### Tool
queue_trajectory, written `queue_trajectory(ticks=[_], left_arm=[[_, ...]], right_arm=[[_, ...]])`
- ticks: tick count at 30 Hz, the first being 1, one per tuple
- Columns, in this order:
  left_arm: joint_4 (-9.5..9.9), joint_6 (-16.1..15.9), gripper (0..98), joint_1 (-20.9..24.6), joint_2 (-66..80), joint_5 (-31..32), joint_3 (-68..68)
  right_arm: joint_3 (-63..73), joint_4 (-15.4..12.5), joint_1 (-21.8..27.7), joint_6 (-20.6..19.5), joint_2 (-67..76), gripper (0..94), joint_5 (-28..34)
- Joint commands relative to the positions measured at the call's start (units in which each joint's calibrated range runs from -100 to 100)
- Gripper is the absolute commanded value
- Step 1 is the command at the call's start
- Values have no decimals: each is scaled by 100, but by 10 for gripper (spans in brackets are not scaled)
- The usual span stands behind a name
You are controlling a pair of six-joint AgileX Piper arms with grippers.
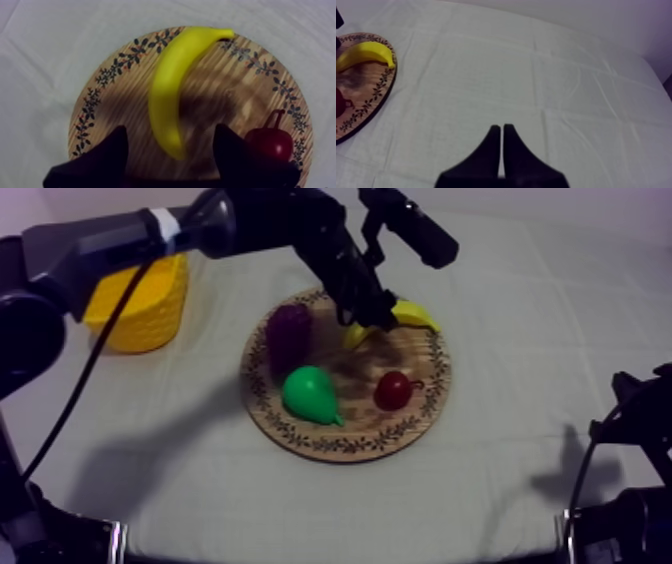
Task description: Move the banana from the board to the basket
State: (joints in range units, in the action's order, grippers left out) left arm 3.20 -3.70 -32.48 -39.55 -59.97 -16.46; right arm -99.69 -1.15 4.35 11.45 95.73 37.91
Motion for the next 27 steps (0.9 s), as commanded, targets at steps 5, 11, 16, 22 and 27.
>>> queue_trajectory(ticks=[5, 11, 16, 22, 27], left_arm=[[-15, -120, 569, 13, -914, -832, -1256], [-21, -128, 533, 12, -1496, -1378, -2092], [6, -50, 508, 18, -1862, -1730, -2557], [118, 89, 452, 16, -2082, -1993, -2772], [220, 186, 377, -31, -2113, -2064, -2796]], right_arm=[[3, 1, 2, 0, 2, 3, -1], [3, 1, 2, 0, 2, 3, -1], [3, 1, 2, 0, 2, 3, -1], [3, 1, 2, 0, 2, 3, -1], [3, 1, 2, 0, 2, 3, -1]])
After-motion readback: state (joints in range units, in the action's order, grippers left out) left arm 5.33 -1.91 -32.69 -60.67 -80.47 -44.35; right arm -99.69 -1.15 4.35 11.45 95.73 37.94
